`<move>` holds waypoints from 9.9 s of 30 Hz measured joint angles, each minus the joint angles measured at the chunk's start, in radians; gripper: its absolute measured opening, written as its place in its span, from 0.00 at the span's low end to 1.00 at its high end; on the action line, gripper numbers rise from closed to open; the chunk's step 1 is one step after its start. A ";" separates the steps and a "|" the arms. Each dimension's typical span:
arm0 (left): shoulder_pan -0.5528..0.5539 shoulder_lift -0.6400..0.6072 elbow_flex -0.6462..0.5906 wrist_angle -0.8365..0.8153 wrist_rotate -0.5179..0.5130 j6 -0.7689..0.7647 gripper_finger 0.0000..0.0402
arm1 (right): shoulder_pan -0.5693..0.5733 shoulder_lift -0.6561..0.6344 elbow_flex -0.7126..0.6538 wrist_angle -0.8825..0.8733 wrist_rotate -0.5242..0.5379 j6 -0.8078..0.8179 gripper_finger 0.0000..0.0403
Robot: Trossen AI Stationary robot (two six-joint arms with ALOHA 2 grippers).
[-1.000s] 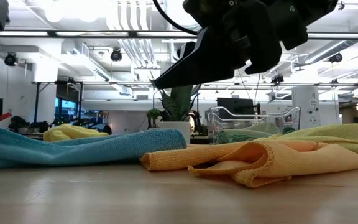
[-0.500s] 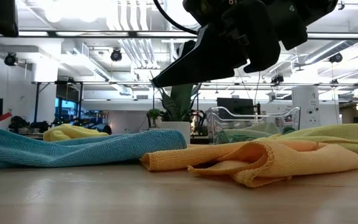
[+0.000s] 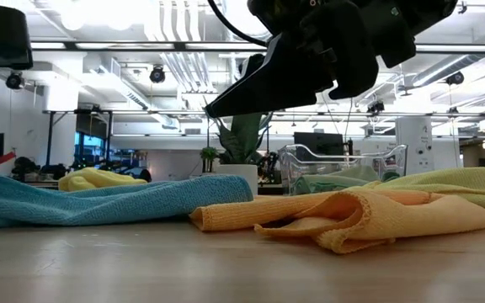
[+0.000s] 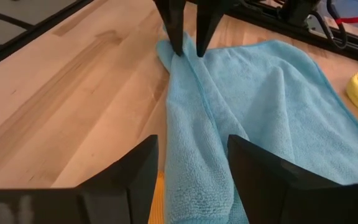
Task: Fold microfiber towels
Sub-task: Fold the blue microfiber towel
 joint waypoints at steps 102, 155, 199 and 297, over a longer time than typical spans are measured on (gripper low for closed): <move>0.017 0.121 0.164 0.371 0.006 0.438 0.00 | -0.056 0.098 0.345 -0.601 -0.073 -0.069 0.46; 0.014 0.142 0.147 0.373 0.280 0.352 0.46 | 0.063 0.115 0.294 -0.707 -0.002 -0.038 0.02; -0.006 0.016 0.163 0.284 0.264 0.496 0.00 | 0.086 -0.007 0.293 -0.838 0.074 -0.066 0.02; 0.140 0.000 -0.018 -0.037 0.128 0.291 0.19 | -0.204 0.278 0.517 -0.652 0.041 -0.153 0.10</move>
